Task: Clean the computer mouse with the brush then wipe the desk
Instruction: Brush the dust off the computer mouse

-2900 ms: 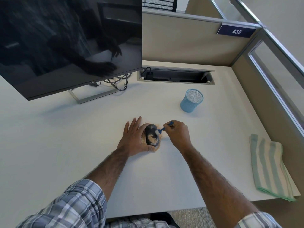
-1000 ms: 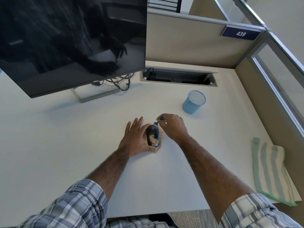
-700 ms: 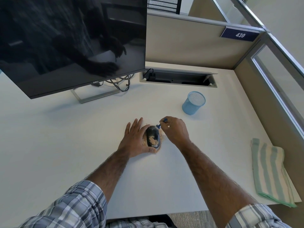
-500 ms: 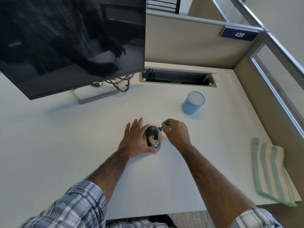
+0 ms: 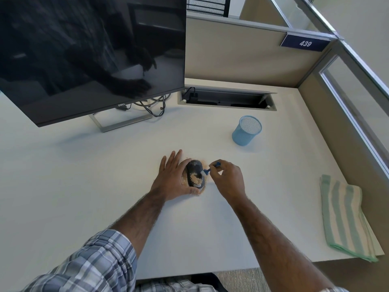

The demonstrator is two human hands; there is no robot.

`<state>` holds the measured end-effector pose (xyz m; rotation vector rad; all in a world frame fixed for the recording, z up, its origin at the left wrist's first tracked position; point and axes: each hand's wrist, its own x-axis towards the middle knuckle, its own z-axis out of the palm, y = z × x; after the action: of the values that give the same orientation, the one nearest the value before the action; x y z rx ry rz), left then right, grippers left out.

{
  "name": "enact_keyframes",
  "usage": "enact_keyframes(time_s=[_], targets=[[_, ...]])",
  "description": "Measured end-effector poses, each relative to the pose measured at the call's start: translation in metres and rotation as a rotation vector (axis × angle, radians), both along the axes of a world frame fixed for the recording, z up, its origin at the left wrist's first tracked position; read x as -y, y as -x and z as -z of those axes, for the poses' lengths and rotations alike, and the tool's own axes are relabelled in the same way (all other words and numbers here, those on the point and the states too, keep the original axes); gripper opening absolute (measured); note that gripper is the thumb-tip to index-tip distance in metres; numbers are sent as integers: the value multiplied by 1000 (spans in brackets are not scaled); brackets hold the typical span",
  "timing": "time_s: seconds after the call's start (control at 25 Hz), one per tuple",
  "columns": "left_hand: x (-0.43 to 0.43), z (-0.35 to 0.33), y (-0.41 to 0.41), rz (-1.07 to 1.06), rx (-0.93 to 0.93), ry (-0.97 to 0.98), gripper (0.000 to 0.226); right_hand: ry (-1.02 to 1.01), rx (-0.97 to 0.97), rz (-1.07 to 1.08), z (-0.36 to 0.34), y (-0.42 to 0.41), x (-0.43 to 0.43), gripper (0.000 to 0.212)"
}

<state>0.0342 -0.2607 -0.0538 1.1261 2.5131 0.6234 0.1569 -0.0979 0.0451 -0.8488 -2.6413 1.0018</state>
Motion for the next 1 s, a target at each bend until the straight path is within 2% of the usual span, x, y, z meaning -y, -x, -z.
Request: enact_keyframes(time_s=[0.16,0.32,0.44,0.56,0.64,0.76,0.92,1.0], targets=[[-1,1,0,6,-1,-1,119,-37,-19,-66,-2,-6,5,9],[0,0,0,1,3,3,119,-63,-31,-8,3,-12,2,8],[-1,0,0,6,-3,1,118,-41,-32,-104,-1,-15,10,7],[0,0,0,1,7,-6,119,-71,-33,-19,7,-21,8,9],[0,0,0,4,2,-3,119,-57,-56,1,10,-22,7,9],[0,1,0,9,10,-2,119,-20,-44,-78,8,-21,12,6],[0,0,0,1,1,-10,120,-40,-61,-5,11,-22,8,9],[0,0,0,5,11,-7,119,0,-47,-72,8,-21,11,8]])
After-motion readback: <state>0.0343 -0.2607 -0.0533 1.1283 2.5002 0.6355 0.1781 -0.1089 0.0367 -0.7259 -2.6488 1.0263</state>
